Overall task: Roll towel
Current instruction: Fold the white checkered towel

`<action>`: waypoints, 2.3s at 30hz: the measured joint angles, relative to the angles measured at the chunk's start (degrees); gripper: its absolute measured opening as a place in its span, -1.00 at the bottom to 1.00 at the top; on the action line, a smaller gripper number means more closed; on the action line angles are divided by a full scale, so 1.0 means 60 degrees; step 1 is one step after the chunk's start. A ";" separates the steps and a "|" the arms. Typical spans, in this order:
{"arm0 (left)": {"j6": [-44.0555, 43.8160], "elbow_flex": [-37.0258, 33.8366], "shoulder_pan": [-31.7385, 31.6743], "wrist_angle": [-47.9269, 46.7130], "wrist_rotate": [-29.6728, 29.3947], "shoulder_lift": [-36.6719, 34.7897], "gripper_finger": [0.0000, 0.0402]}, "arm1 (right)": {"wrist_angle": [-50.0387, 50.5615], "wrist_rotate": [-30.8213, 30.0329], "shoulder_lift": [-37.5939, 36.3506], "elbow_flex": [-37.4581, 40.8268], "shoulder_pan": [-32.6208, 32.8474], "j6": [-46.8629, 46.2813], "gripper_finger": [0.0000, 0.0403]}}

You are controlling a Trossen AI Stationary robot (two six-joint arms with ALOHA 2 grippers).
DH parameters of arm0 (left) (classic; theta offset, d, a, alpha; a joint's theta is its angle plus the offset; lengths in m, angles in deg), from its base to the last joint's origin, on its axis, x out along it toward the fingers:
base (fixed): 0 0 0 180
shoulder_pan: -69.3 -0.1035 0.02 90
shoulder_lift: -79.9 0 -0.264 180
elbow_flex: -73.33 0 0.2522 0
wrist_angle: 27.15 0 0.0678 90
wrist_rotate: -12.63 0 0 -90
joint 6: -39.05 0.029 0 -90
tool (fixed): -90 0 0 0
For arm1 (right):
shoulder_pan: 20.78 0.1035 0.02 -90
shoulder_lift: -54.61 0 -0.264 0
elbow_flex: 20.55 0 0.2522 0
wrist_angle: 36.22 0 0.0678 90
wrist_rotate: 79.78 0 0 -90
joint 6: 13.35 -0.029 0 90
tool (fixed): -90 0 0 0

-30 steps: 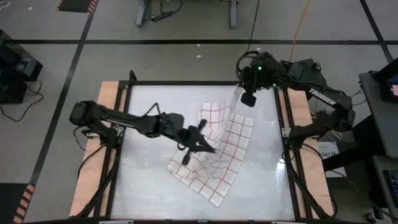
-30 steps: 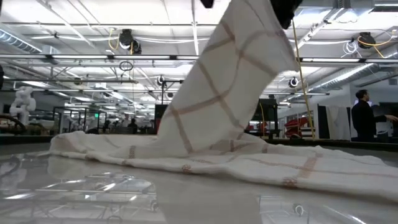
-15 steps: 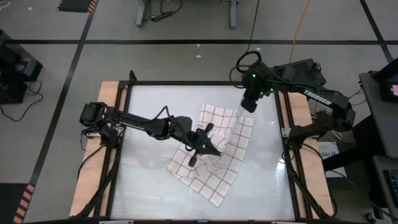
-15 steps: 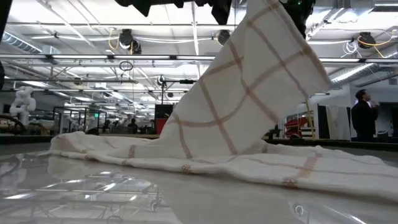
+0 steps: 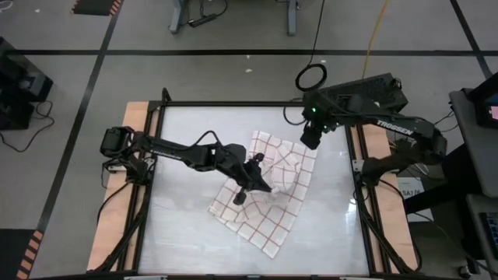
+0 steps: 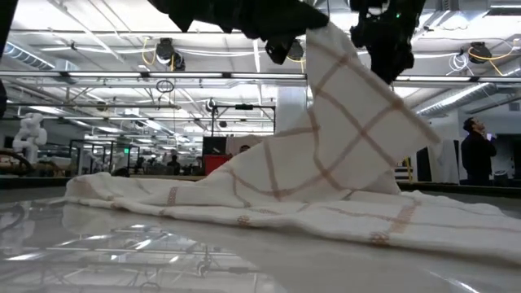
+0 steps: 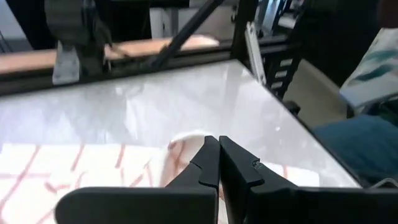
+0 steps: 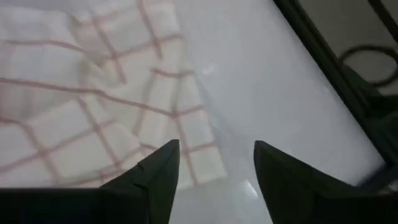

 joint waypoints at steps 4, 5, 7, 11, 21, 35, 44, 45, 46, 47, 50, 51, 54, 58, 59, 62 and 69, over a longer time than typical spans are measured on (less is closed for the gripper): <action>0.0002 0.0000 -0.0149 -0.0423 -0.0042 0.0000 -0.98 | -0.1270 0.0134 -0.0742 0.0683 0.1264 -0.0590 -0.02; 0.0005 0.0000 -0.0183 -0.0519 -0.0049 0.0000 -0.98 | -0.1666 0.0143 -0.0958 0.1010 0.1630 -0.0744 -0.03; 0.0002 0.0000 -0.0246 -0.0647 -0.0062 0.0000 -0.98 | -0.2311 0.0194 -0.1346 0.1764 0.2401 -0.0980 -0.05; -0.0005 0.0000 -0.0366 -0.0802 -0.0062 0.0000 -0.98 | -0.3932 0.0208 -0.1980 0.3471 0.3944 -0.1576 -0.11; -0.0018 0.0000 -0.0354 -0.0816 0.0182 0.0000 -0.98 | -0.6973 -0.0935 -0.1558 0.6170 0.5826 -0.2853 -0.31; -0.0253 0.0000 -0.0359 -0.0892 -0.0072 0.0000 -0.87 | -0.8345 -0.1692 -0.0114 0.6271 0.7657 -0.4301 -0.12; -0.0260 0.0000 -0.0366 -0.1003 -0.0476 0.0000 -0.86 | -0.9870 -0.1864 0.1410 0.6271 0.7733 -0.4449 -0.40; -0.0388 0.0000 -0.0366 -0.1006 -0.0487 -0.0002 -0.86 | -0.9979 -0.1860 0.1467 0.6271 0.7733 -0.4448 -0.52; -0.0538 0.0000 -0.0366 -0.1022 -0.0500 -0.0028 -0.86 | -1.0054 -0.1861 0.1496 0.6271 0.7733 -0.4450 -0.66; -0.0674 -0.0001 -0.0366 -0.1054 -0.0498 -0.0064 -0.84 | -1.0078 -0.1861 0.1510 0.6263 0.7733 -0.4480 -0.81; -0.0741 0.0000 -0.0328 -0.1637 -0.0423 -0.0377 -0.69 | -1.0054 -0.1870 0.1472 0.6253 0.7733 -0.4531 -0.94; -0.0741 0.0000 -0.0290 -0.1937 -0.0423 -0.0525 -0.61 | -1.0050 -0.1917 0.1413 0.6253 0.7733 -0.4573 -0.94; -0.0833 0.0000 -0.0101 -0.3499 -0.0820 -0.1010 -0.30 | -1.0067 -0.2105 0.1219 0.6248 0.7733 -0.4609 -0.97; -0.1252 -0.0028 0.0564 -0.6449 -0.2627 -0.1463 0.13 | -1.0033 -0.2051 0.0994 0.6242 0.7733 -0.4648 -0.98; -0.1470 -0.0146 0.0858 -0.6976 -0.3357 -0.1486 0.20 | -1.0030 -0.2031 0.0955 0.6242 0.7733 -0.4655 -0.98; -0.2336 -0.0613 0.1828 -0.7889 -0.5139 -0.1474 0.31 | -1.0030 -0.2013 0.0851 0.6242 0.7733 -0.4570 -0.99; -0.4747 -0.1422 0.4212 -0.7978 -0.6542 -0.1489 0.33 | -1.0050 -0.1936 0.0611 0.6238 0.7733 -0.4543 -0.99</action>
